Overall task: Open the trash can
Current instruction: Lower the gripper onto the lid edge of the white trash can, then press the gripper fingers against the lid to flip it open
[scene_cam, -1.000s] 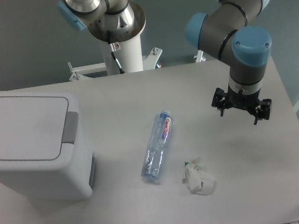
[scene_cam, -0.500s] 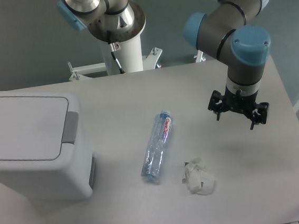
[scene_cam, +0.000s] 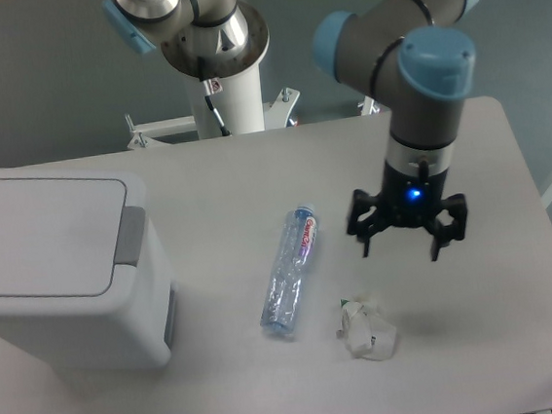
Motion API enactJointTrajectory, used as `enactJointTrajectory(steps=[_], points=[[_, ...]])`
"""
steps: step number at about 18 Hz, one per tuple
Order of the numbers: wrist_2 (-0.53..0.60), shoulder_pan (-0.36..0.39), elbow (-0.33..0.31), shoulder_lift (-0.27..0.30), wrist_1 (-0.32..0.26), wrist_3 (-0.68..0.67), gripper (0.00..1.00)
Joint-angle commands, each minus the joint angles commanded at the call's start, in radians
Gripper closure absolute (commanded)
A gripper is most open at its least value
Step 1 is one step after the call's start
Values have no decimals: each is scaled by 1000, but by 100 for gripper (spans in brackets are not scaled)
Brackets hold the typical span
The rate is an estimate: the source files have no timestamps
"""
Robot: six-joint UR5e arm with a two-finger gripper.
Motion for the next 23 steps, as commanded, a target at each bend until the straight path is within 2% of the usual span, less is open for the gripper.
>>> enactJointTrajectory(steps=[2, 5, 8, 10, 14, 18, 23], points=[[-50, -38, 3, 17, 0, -48, 0], [-149, -52, -5, 75, 0, -89, 0], [-153, -127, -11, 120, 0, -135, 0], [-155, -152, -29, 146, 0, -152, 0], [-149, -224, -75, 169, 2, -174, 0], [-147, -230, -129, 201, 9, -175, 0], [-146, -241, -133, 183, 25, -177, 0]])
